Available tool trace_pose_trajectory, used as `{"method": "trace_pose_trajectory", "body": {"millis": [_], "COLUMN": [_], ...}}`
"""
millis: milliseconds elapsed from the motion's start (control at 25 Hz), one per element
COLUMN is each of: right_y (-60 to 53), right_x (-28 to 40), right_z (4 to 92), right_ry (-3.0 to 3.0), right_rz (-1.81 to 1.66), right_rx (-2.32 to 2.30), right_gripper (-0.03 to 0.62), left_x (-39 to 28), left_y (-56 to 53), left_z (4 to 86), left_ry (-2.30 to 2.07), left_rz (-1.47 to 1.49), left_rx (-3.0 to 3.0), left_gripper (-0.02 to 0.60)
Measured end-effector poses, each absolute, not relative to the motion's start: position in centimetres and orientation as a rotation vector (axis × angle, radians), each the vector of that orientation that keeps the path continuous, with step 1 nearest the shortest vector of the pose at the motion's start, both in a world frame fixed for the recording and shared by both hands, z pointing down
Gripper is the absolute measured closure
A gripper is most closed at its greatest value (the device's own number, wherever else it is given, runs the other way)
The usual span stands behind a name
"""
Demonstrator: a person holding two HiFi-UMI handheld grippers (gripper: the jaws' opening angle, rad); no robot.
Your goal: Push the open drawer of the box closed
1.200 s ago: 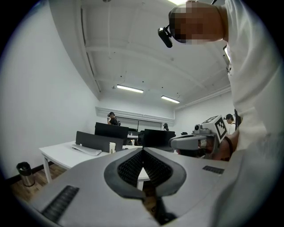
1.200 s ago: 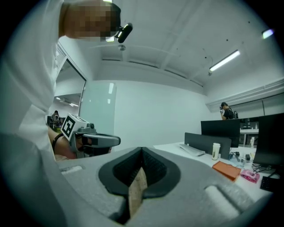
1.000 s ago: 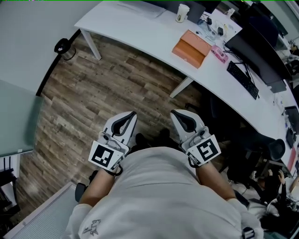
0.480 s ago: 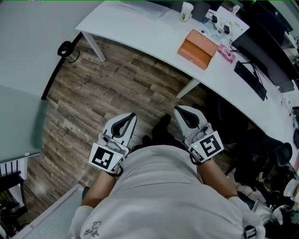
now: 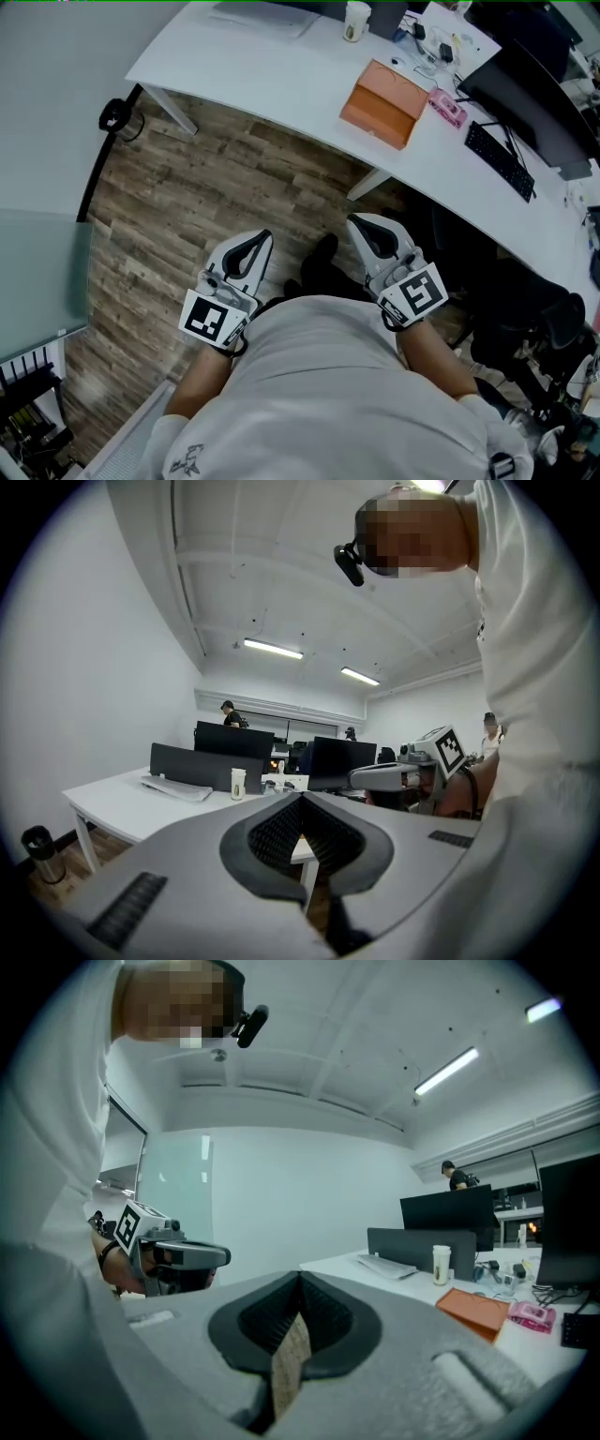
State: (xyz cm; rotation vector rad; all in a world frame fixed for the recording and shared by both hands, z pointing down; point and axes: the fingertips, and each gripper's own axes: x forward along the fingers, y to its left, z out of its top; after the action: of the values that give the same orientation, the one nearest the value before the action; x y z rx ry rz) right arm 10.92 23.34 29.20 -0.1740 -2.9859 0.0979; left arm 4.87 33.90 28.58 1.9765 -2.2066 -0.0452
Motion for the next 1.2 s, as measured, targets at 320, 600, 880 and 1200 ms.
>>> {"method": "trace_pose_trajectory", "body": {"millis": [320, 600, 880, 1200], "right_y": [13.1, 5.2, 0.5, -4.2], "right_x": [9.2, 10.6, 12.2, 11.0], "right_z": [29.6, 28.1, 28.6, 29.4], "right_ry": [-2.994, -3.005, -2.997, -2.936], "right_rz": [0.105, 0.1, 0.121, 0.152], "right_rx": [-0.04, 0.092, 0.262, 0.442], "right_gripper": [0.592, 0.592, 0.592, 0.592], "left_x": [2.5, 3.2, 3.7, 1.5], "left_y": [22.6, 12.5, 6.7, 0.5], "left_z": [29.7, 27.6, 28.3, 28.5], "left_ry": [-2.082, -1.974, -1.822, -1.676], "left_rz": [0.002, 0.017, 0.112, 0.12], "left_rx": [2.093, 2.238, 2.383, 2.48], "left_gripper": [0.583, 0.583, 0.583, 0.583]}}
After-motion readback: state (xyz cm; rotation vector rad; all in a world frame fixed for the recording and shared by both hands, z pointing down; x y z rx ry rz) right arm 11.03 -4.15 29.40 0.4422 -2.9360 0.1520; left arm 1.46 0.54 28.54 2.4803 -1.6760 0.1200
